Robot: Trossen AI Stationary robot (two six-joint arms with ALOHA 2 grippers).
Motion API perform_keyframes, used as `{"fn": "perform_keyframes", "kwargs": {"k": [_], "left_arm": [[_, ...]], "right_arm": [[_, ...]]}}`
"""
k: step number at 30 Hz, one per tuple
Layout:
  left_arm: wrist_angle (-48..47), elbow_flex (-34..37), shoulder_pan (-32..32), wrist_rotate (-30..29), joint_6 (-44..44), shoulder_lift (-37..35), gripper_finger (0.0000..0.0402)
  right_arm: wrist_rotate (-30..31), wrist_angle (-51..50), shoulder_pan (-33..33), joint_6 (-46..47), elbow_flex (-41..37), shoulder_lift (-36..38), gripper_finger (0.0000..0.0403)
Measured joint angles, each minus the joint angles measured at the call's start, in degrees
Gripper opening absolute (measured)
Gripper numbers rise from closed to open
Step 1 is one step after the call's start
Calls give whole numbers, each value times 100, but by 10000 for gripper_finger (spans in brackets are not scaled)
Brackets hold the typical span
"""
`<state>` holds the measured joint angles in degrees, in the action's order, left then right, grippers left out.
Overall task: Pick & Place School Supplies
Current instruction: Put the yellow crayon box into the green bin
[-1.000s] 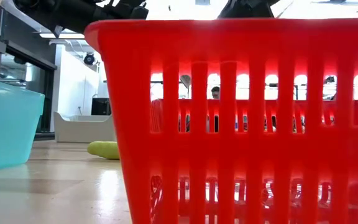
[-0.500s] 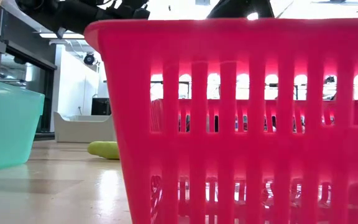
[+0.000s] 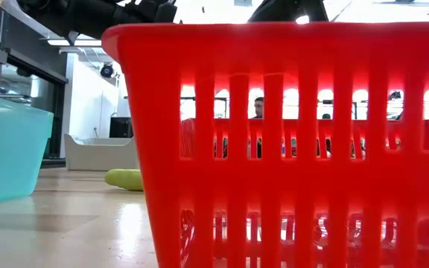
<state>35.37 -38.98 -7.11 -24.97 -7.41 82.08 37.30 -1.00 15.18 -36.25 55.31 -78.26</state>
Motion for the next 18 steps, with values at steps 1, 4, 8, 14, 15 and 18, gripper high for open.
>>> {"fn": "perform_keyframes", "kwargs": {"k": [1,4,8,14,15,18], "left_arm": [[-3,0,-13,-1,-12,0,128],[53,0,-32,0,-12,0,102],[69,0,-57,53,-14,0,71],[73,0,-57,57,-174,0,39],[76,0,-57,57,-182,0,37],[84,0,-57,57,-182,0,33]], "right_arm": [[4,-2,0,0,2,0,3],[33,-2,0,0,1,0,3],[50,-2,0,0,0,0,3],[52,-2,0,0,0,0,3],[52,-2,0,0,2,0,3],[62,-4,2,-2,2,0,3]]}}
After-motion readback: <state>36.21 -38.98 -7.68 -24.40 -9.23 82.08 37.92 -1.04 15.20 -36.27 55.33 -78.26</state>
